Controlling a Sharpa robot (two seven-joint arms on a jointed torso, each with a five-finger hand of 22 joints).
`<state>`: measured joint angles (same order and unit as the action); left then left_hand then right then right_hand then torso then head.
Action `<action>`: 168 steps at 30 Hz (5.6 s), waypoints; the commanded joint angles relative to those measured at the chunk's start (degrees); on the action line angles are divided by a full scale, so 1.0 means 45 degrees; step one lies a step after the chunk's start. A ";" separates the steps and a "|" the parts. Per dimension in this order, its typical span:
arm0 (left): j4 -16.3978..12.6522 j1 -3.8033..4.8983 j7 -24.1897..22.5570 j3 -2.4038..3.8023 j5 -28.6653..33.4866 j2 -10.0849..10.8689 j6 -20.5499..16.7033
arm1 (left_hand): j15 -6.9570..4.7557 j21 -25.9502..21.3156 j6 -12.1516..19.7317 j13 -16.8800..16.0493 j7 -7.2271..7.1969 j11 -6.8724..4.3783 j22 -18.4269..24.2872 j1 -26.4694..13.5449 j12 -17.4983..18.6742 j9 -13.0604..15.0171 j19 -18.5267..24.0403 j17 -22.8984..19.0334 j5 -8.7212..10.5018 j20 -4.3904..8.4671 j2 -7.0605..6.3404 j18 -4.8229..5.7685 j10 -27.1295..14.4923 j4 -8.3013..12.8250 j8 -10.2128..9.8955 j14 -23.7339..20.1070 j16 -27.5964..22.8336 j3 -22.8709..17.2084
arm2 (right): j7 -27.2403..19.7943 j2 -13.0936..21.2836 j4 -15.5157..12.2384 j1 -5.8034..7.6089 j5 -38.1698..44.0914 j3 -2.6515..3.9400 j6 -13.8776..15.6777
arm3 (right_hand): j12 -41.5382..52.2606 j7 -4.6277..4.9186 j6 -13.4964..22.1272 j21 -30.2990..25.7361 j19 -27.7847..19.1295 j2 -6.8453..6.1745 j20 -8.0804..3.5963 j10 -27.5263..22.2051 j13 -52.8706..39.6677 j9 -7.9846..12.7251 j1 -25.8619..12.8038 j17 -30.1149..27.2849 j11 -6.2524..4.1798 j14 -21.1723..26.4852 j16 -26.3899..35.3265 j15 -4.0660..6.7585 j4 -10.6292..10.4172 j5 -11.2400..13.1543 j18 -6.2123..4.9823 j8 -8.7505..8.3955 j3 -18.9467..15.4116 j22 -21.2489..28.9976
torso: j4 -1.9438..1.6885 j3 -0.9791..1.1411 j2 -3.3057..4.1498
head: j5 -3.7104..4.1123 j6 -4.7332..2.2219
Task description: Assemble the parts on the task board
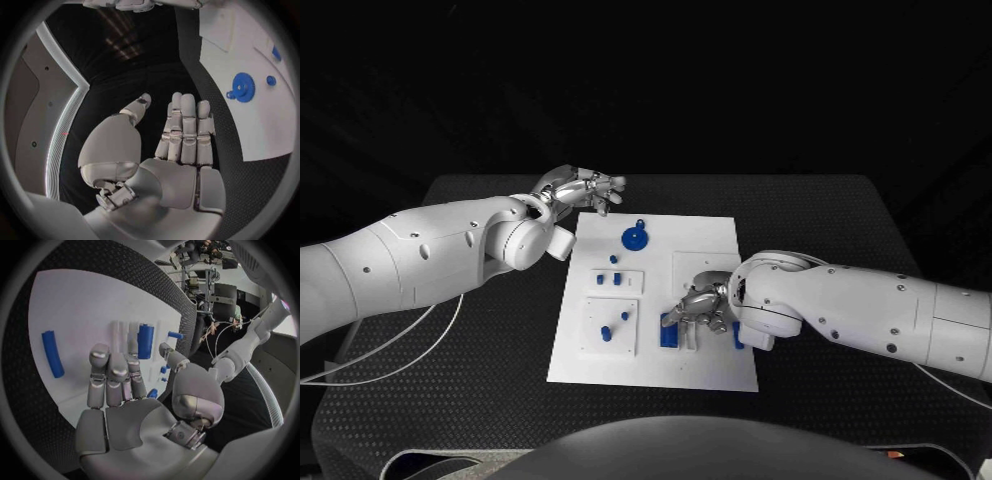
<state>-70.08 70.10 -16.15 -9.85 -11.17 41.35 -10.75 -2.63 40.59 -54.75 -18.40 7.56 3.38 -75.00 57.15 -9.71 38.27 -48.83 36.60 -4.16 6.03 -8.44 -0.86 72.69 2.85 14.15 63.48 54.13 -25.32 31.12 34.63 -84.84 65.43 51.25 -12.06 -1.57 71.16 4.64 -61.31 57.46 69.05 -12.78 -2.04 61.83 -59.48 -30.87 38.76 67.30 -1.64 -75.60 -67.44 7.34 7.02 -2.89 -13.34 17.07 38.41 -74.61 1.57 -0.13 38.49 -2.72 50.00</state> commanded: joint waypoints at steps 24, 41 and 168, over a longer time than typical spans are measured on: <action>0.0206 0.0020 -0.0098 0.0007 0.0006 0.0071 0.0218 | -0.0022 -0.0039 0.0044 0.0011 0.0018 -0.0007 -0.0235 0.0073 0.0055 0.0025 0.0093 0.0023 0.0024 0.0511 -0.0041 -0.0168 -0.0083 -0.0020 -0.0077 -0.0086 -0.0080 0.0019 | -0.0729 0.3083 -0.1289 0.1067 0.1141 0.0515 -0.0694 | -0.0127 0.0093 0.0264 0.0143 -0.0035 0.0622 -0.0015 0.0183 -0.0082 -0.0247 0.2222 -0.0134 0.0093 -0.0009 -0.0127 -0.0040 0.1058 -0.0414 -0.0370 0.0039 -0.0324 0.0082 | 0.0021 0.0029 0.0010 | 0.0337 -0.0187; 0.0162 0.0020 -0.0089 0.0007 -0.0013 0.0059 0.0238 | -0.0023 -0.0041 0.0041 0.0010 0.0016 -0.0007 -0.0234 0.0076 0.0051 0.0029 0.0098 0.0024 0.0030 0.0508 -0.0046 -0.0166 -0.0080 -0.0027 -0.0075 -0.0089 -0.0083 0.0027 | 0.0593 0.3397 -0.1323 0.0395 0.2264 -0.0010 -0.1321 | -0.0052 -0.0009 -0.0032 0.0216 0.0036 0.0764 0.0033 0.0452 -0.0165 -0.0305 0.1830 0.0051 0.0000 -0.0179 -0.0408 0.0008 0.0868 -0.0059 -0.0370 0.0113 -0.0614 0.0107 | -0.0019 0.0004 0.0012 | 0.0397 -0.0117; -0.0050 0.0050 0.0142 0.0007 -0.0159 0.0199 0.0545 | -0.0021 -0.0045 0.0073 0.0011 0.0024 -0.0004 -0.0235 0.0046 0.0040 0.0046 0.0107 0.0040 0.0109 0.0508 -0.0077 -0.0169 -0.0106 -0.0170 -0.0094 -0.0094 -0.0082 0.0083 | 0.0028 0.1312 -0.0966 -0.0426 -0.1910 -0.0277 0.1471 | -0.0325 0.0118 0.0126 0.0328 0.0007 0.0933 0.0113 0.0548 -0.0458 -0.0172 0.2174 -0.0444 0.0117 -0.0004 -0.0201 -0.0071 0.1189 -0.0478 -0.0370 -0.0268 0.0941 0.0410 | -0.0019 0.0002 0.0012 | 0.0158 -0.0001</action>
<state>-70.13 70.22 -15.19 -9.87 -11.64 42.29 -9.13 -2.63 40.59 -54.71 -18.41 7.52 3.35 -75.01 57.15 -9.71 38.41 -48.72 36.71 -3.94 6.13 -8.44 -0.86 72.72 2.39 13.93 63.48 54.13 -24.86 31.80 40.84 -89.00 63.64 42.97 -13.30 6.71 69.87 5.07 -60.67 58.74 69.08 -8.15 -1.43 64.39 -61.45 -31.74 48.58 65.36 -1.13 -75.81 -68.56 6.73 12.73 -5.32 -13.83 16.12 42.68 -72.87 1.49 -0.16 38.53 -1.96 50.00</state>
